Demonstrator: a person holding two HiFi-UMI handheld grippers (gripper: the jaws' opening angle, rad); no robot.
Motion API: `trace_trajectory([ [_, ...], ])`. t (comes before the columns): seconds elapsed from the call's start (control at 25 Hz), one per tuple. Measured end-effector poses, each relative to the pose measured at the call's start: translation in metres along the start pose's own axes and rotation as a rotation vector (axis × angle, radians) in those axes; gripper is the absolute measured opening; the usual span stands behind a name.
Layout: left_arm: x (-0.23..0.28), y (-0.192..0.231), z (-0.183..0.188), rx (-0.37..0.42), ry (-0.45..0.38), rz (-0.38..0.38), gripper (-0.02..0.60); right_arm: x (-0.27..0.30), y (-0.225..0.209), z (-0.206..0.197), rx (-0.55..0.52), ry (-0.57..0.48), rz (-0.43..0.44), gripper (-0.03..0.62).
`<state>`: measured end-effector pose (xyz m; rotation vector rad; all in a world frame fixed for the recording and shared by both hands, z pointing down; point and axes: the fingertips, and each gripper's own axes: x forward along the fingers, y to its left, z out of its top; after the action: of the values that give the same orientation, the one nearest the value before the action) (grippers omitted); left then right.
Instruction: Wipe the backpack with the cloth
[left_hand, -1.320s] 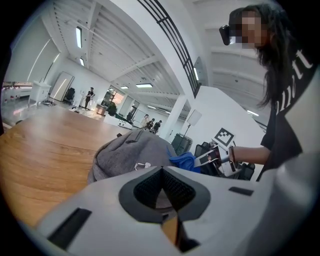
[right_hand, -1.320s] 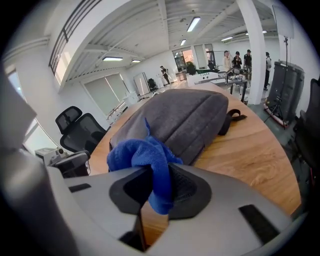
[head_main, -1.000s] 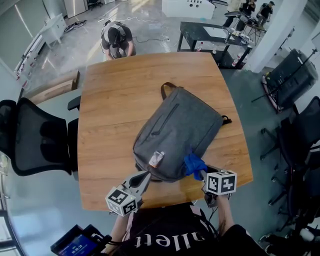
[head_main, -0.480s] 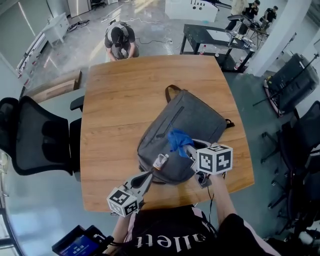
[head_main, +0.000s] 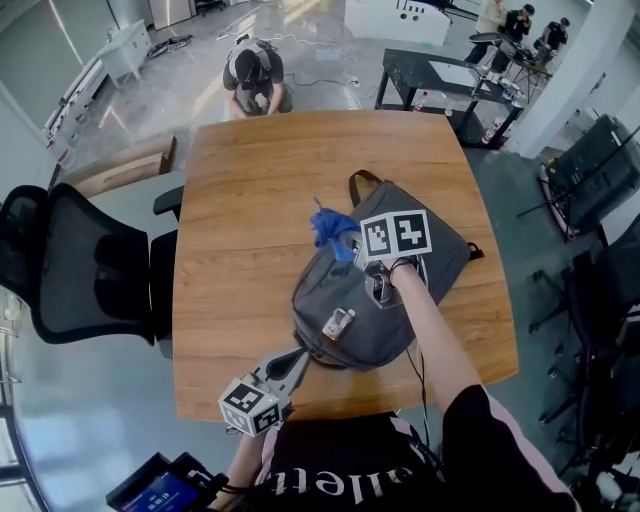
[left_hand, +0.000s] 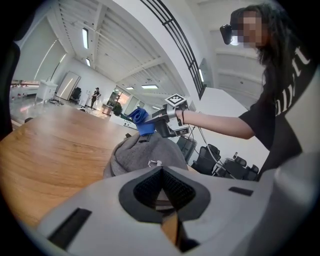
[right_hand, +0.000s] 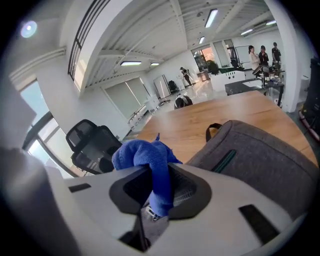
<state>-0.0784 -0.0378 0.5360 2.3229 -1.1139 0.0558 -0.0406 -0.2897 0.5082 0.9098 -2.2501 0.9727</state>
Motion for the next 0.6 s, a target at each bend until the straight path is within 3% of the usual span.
trace_trajectory([
  [0.16,-0.005,0.006,-0.001,-0.003,-0.004,0.017,-0.002,-0.005,-0.023,-0.012,-0.037,0.034,-0.080,0.078],
  [0.4,0.000,0.007,0.003,0.006,-0.002,0.009,-0.002,-0.039,-0.033,-0.025,-0.007,-0.019,-0.039,0.078],
  [0.6,0.009,0.000,0.003,0.015,0.007,-0.010,-0.002,-0.078,-0.051,-0.047,0.035,-0.067,-0.056,0.078],
])
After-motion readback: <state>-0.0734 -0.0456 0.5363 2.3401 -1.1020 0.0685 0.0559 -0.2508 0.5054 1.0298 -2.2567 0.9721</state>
